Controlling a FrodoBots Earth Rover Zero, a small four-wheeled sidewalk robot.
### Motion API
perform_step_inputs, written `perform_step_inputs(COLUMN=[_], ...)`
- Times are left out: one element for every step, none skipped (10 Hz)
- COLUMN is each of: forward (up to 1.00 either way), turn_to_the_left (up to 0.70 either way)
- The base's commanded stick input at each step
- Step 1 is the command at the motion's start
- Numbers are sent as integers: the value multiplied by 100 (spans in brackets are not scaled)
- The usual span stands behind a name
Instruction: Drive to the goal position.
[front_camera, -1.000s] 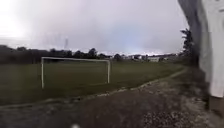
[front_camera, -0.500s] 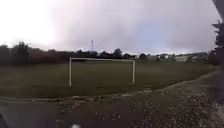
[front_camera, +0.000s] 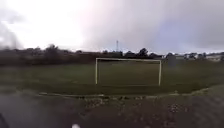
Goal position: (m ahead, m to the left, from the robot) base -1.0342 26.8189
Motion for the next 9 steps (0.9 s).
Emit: perform_step_inputs(forward=[0, 0, 0, 0, 0, 0, 0, 0, 0], turn_to_the_left=[70, 70, 70, 70, 70, 70, 70, 70, 70])
